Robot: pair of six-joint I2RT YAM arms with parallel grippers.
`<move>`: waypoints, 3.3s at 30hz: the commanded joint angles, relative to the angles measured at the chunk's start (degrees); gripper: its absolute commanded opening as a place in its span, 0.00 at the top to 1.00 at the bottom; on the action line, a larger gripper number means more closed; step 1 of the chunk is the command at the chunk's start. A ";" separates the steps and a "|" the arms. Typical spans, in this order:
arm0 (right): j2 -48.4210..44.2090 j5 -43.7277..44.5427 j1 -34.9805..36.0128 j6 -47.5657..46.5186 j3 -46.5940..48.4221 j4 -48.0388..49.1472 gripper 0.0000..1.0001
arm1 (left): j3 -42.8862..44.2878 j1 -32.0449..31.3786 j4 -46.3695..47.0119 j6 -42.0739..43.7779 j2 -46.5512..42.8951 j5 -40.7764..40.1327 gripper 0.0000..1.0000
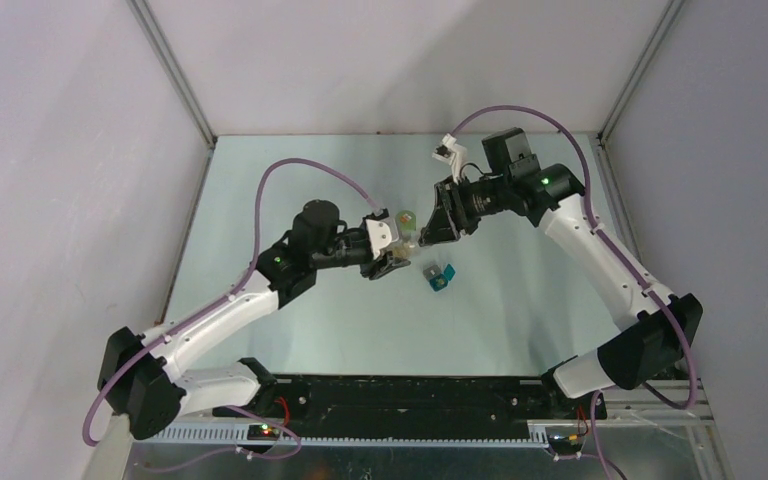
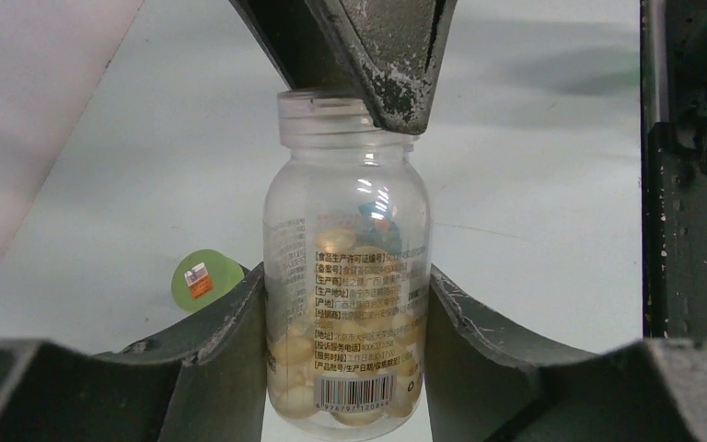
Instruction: Sort the pills into containers
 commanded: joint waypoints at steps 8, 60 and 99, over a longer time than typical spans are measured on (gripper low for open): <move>0.83 3.88 1.05 12.98 0.71 2.87 0.58 | -0.56 -1.49 15.84 -2.26 -2.06 -0.82 1.00; -7.67 5.32 -2.16 11.57 -6.13 21.01 0.03 | -5.32 1.04 25.27 -14.97 -1.73 2.07 1.00; -11.10 -3.43 -11.53 13.62 -8.20 27.45 0.07 | -4.47 1.20 24.39 -14.02 -1.72 1.16 1.00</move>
